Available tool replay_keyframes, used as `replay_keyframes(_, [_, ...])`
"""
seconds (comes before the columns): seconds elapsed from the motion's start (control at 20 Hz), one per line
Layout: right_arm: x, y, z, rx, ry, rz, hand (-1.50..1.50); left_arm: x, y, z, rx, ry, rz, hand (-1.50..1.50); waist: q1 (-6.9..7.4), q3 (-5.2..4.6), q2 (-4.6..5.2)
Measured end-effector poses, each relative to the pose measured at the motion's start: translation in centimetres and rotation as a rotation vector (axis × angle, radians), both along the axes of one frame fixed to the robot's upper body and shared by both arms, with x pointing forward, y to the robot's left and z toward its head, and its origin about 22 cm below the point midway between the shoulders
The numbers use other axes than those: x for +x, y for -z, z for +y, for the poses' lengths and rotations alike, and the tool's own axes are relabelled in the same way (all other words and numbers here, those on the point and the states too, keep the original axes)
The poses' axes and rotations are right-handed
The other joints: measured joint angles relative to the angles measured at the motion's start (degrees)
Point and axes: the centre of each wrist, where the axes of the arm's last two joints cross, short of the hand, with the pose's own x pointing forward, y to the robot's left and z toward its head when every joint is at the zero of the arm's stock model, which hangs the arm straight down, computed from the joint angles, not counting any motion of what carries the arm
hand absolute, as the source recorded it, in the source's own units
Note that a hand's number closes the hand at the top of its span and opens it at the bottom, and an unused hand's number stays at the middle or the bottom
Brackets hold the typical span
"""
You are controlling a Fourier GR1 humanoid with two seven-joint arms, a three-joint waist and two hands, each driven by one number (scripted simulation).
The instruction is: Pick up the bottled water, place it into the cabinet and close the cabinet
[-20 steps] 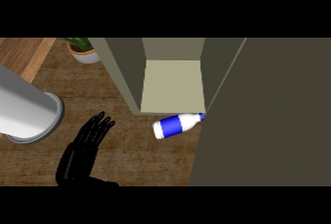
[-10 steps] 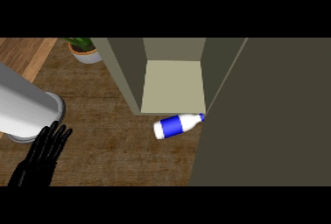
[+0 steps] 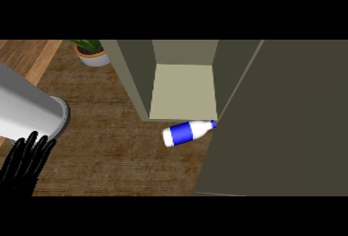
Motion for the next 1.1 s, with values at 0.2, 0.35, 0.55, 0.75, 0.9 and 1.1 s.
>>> replay_keyframes(0.2, [-0.2, -1.1, 3.6, -0.033, 0.006, -0.066, 1.50, 0.0, -1.1, 0.7, 0.006, 0.005, 0.003, -1.50, -0.15, -0.01, 0.03])
replay_keyframes(0.35, [-0.6, -1.8, 6.9, -0.054, 0.040, -0.106, 1.50, -0.2, -1.9, 0.9, 0.003, 0.012, 0.002, -1.50, 0.10, 0.03, 0.06])
replay_keyframes(0.55, [-0.4, -2.1, 11.6, -0.058, 0.085, -0.111, 1.50, -0.2, -3.2, 1.6, 0.003, 0.025, -0.008, -1.50, 0.70, 0.13, 0.38])
replay_keyframes(0.75, [0.2, -2.3, 15.2, -0.045, 0.141, -0.072, 1.50, -0.5, -4.2, 2.0, 0.002, 0.034, -0.014, -1.50, 1.27, 0.23, 0.75])
replay_keyframes(0.9, [1.8, -3.0, 17.0, -0.027, 0.181, -0.029, 1.50, -0.8, -4.8, 1.7, -0.004, 0.039, -0.019, -1.50, 1.63, 0.29, 1.03])
replay_keyframes(1.1, [4.4, -4.0, 18.7, -0.035, 0.155, 0.000, 1.50, -0.9, -5.5, 2.1, 0.003, 0.034, -0.025, -1.50, 1.45, 0.43, 1.33])
